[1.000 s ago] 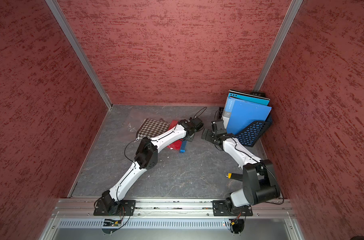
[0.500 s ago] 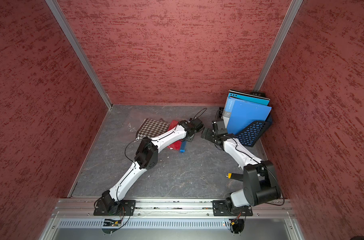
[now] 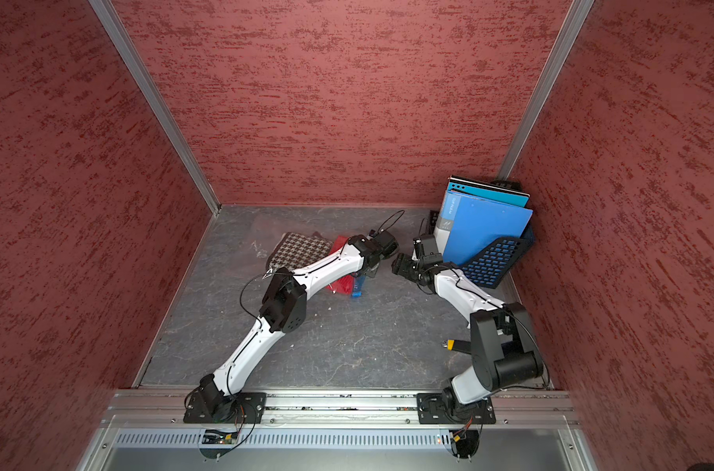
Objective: Take the scarf out of the vacuum bag
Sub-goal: Open the vacuum bag at the center of the board.
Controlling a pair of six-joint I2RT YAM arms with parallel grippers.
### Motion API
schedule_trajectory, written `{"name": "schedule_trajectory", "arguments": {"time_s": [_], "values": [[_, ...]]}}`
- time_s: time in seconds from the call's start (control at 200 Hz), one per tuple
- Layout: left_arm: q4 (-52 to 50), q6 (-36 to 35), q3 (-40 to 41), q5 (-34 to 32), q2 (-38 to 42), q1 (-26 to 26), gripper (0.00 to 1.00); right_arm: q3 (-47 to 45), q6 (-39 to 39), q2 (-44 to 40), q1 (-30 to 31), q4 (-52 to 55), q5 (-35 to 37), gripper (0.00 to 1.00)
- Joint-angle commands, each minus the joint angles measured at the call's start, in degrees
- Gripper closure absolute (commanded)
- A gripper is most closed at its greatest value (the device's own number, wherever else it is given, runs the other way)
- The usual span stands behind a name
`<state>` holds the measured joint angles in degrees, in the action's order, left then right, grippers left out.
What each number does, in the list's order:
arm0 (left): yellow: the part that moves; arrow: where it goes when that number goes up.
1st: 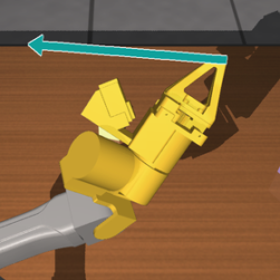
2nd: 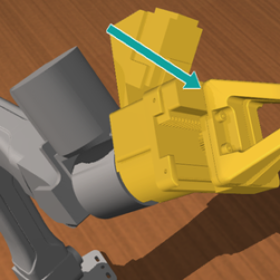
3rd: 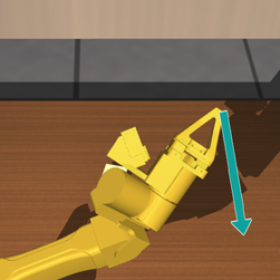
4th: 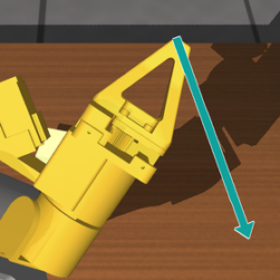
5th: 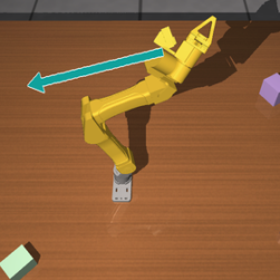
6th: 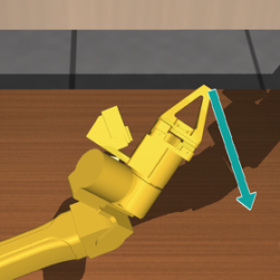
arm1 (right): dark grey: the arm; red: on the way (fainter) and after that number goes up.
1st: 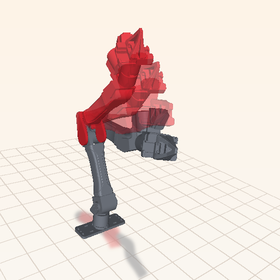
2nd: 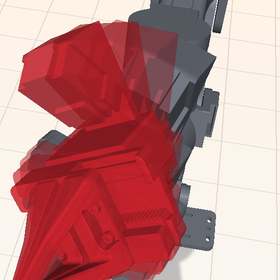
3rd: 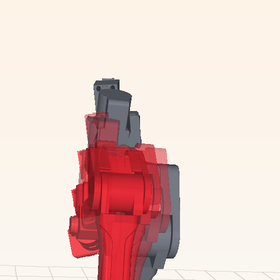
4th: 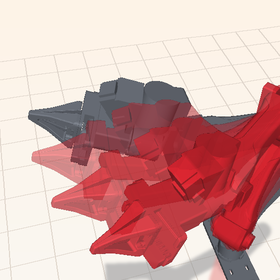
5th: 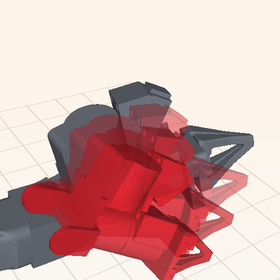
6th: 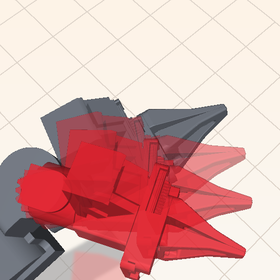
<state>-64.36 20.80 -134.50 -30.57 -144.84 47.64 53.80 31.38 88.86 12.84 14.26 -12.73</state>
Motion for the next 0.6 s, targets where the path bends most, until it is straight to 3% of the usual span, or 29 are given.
{"name": "schedule_trajectory", "arguments": {"time_s": [0.0,0.085,0.311,0.596], "values": [[0.4,1.2,0.5,-1.1,3.8,-0.6,1.0,-0.2,0.5,2.7,-0.2,-6.1,-10.7,0.29],[0.6,1.4,1.2,-0.9,4.9,-0.8,1.0,0.4,2.0,5.1,-0.2,-10.8,-17.7,0.35],[1.1,3.0,4.0,-0.4,6.7,-1.1,1.0,1.5,8.3,13.8,-0.1,-24.7,-29.7,0.36],[3.0,5.1,7.6,1.4,8.3,-1.1,1.0,3.5,13.6,21.1,0.8,-36.5,-34.1,0.41]]}}
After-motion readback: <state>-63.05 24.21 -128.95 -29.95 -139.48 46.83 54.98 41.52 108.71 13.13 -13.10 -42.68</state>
